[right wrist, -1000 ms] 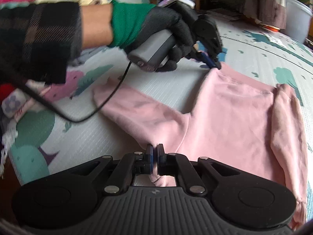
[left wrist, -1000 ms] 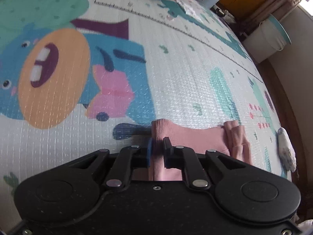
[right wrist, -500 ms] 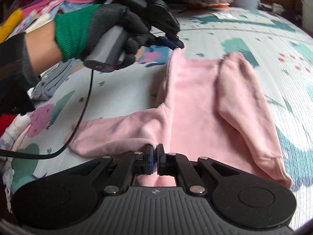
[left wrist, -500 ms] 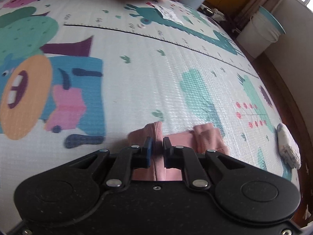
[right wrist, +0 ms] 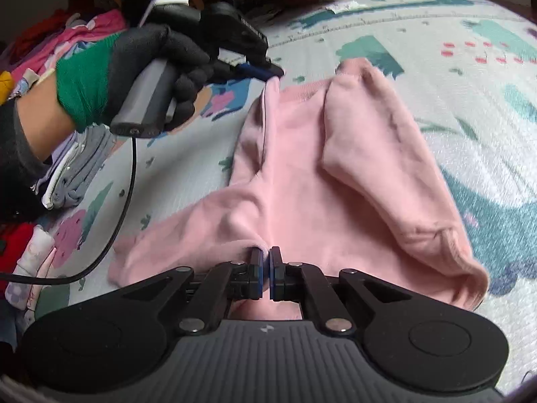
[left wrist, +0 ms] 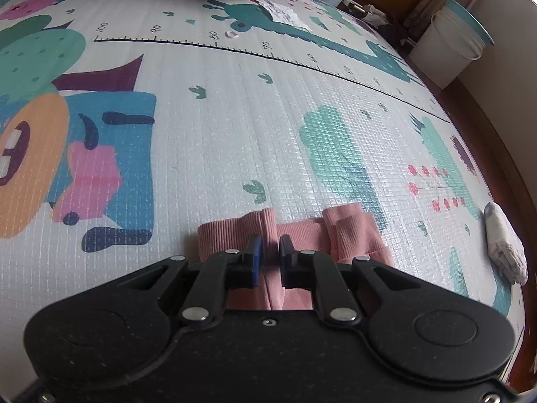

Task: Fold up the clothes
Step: 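Grasp the ribbed hem with the right gripper while the left gripper holds the hem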

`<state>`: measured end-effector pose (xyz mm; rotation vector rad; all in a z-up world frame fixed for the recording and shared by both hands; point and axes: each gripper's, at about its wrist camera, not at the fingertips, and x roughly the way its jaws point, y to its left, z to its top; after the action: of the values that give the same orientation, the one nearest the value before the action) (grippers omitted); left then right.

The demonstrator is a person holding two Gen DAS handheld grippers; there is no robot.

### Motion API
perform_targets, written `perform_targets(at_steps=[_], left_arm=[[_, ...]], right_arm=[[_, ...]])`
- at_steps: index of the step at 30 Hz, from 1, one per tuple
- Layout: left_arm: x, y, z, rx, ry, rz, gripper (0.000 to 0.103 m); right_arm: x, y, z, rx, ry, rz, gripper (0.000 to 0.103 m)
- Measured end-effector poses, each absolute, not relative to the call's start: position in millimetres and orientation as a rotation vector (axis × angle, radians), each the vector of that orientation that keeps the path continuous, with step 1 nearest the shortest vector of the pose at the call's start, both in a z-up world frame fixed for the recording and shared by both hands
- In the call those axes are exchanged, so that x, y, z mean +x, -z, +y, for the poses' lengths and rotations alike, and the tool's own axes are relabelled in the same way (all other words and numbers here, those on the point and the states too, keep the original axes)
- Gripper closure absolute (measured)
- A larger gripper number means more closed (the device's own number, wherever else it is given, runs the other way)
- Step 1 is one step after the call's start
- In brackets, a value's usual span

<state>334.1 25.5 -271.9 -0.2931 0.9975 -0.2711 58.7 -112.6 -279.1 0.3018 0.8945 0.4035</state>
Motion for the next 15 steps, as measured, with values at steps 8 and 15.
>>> perform_targets(at_steps=[8, 15], left_arm=[[333.1, 270.8, 20.7, -0.302, 0.272, 0.999, 0.094], [333.7, 273.2, 20.2, -0.304, 0.27, 1.004, 0.094]], right_arm=[[59.3, 287.3, -126.5, 0.335, -0.407, 0.912, 0.098], [60.2, 292.6, -134.7, 0.363, -0.379, 0.92, 0.098]])
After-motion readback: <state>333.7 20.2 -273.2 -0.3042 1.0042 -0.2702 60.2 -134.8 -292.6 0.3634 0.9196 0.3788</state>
